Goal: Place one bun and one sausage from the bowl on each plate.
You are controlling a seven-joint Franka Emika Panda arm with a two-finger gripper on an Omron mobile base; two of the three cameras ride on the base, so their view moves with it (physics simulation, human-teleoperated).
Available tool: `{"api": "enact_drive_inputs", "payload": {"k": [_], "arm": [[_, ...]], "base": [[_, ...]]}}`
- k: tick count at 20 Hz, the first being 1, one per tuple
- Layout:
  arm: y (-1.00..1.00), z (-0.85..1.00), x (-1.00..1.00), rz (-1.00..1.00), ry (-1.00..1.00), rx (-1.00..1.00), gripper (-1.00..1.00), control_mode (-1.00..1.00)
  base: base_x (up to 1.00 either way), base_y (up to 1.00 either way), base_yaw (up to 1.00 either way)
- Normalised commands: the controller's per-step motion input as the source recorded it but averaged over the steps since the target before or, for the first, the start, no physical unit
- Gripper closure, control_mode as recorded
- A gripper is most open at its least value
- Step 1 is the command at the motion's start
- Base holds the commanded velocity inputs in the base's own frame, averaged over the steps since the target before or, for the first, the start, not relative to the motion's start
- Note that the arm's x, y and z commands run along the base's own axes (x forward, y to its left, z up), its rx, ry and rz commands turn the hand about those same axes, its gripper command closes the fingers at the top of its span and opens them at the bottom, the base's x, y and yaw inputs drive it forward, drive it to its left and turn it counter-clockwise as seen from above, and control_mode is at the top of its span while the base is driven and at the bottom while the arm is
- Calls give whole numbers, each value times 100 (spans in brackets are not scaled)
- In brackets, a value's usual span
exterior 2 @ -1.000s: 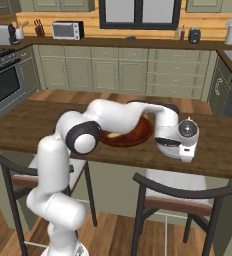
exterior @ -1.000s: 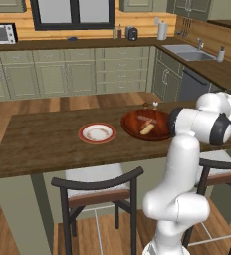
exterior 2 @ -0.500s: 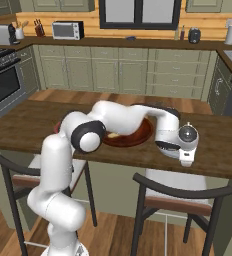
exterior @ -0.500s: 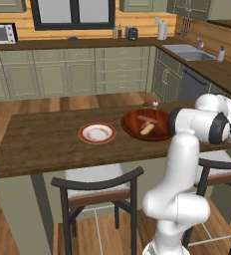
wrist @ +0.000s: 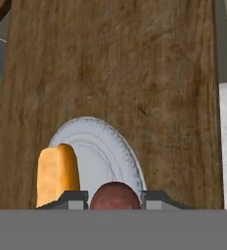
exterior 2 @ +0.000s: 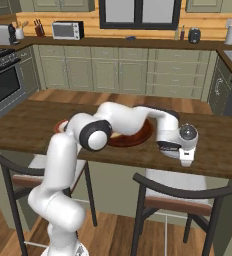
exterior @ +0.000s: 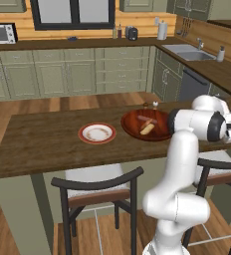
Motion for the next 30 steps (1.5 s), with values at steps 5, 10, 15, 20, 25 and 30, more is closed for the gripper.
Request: {"api": "enact_drive_inputs", "payload": {"k": [5, 10, 15, 20, 25, 30], "arm": [[-8, -19, 22, 2, 3, 2, 100, -100], [-9, -10, 20, 2, 0, 3, 100, -100], [-2, -9, 17, 1, 0, 1, 100, -100], [0, -1, 3, 0, 0, 0, -100, -100], [0, 0, 0, 0, 0, 0, -100, -100], [0, 0, 0, 0, 0, 0, -100, -100]], "base": [[0, 0, 0], [0, 0, 0], [0, 0, 0], [0, 0, 0], [0, 0, 0], [0, 0, 0]]}}
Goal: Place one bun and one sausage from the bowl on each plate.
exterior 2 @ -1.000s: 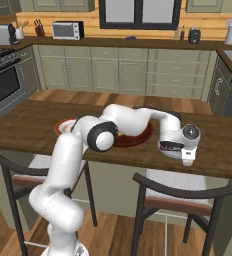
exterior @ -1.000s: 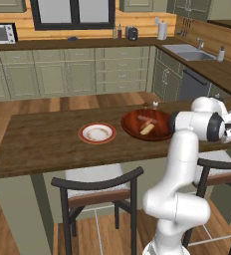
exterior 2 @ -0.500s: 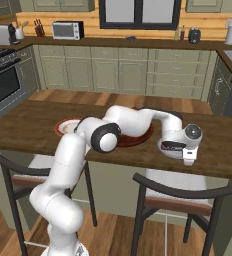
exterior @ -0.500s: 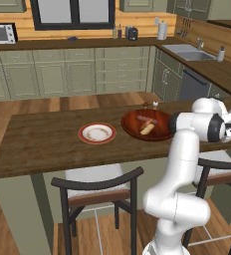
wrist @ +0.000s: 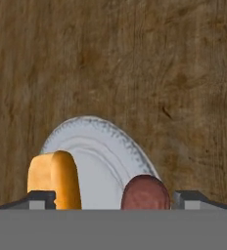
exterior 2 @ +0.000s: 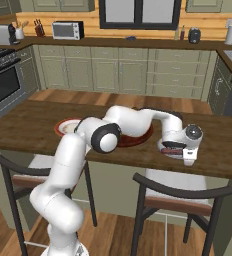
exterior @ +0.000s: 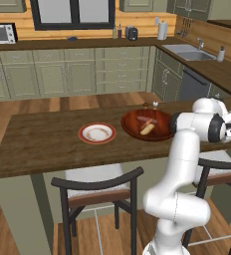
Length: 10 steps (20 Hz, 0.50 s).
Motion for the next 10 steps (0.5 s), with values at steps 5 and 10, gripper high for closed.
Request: {"api": "enact_drive_inputs", "payload": {"k": [5, 10], "arm": [[0, 6, -2, 0, 2, 0, -100, -100], [0, 21, -2, 0, 0, 0, -100, -100]], "base": [[0, 0, 0], [0, 0, 0]]}}
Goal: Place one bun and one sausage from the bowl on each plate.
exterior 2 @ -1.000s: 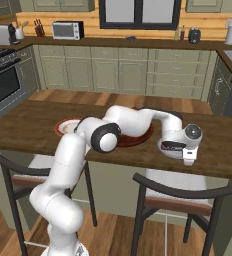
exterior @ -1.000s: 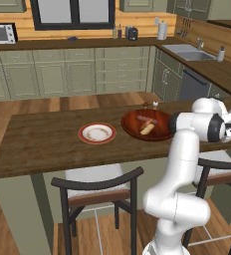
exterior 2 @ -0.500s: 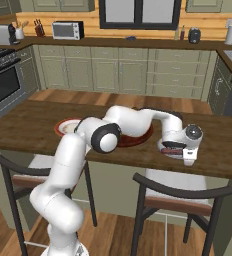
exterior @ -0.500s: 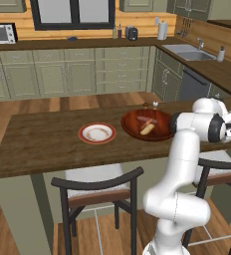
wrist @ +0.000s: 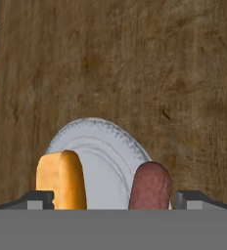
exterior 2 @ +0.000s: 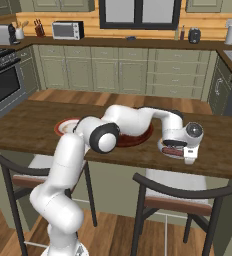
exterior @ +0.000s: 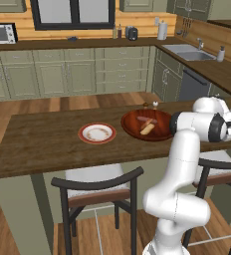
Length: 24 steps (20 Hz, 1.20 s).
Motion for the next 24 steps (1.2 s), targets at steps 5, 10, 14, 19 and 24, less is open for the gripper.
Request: {"api": "enact_drive_inputs", "payload": {"k": [5, 10, 14, 19, 24], "arm": [[-5, 19, 0, 0, 0, 0, -100, -100], [1, 68, -6, 1, -7, -1, -100, -100], [70, 63, 0, 26, -1, -2, -100, -100], [100, 16, 0, 44, 5, -1, -100, -100], [77, 66, 0, 43, 3, -7, -100, -100]], "base": [[0, 0, 0], [0, 0, 0], [0, 0, 0], [0, 0, 0], [0, 0, 0]]}}
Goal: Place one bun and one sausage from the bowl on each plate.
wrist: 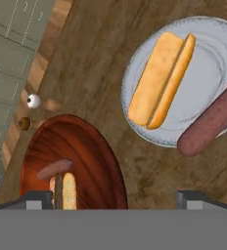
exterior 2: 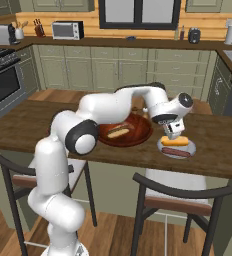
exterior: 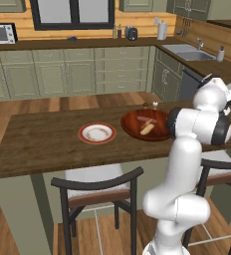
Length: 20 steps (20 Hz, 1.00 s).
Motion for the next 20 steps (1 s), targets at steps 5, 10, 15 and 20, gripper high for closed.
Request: {"api": "enact_drive_inputs", "payload": {"k": [5, 10, 15, 20], "arm": [[73, 60, -3, 30, 4, -4, -100, -100], [99, -5, -1, 17, 20, -1, -100, -100], [99, -22, 2, 0, 4, -6, -100, -100], [75, -2, 0, 0, 1, -8, -100, -100]], "base": [[0, 0, 0], [0, 0, 0], [0, 0, 0], [0, 0, 0]]}}
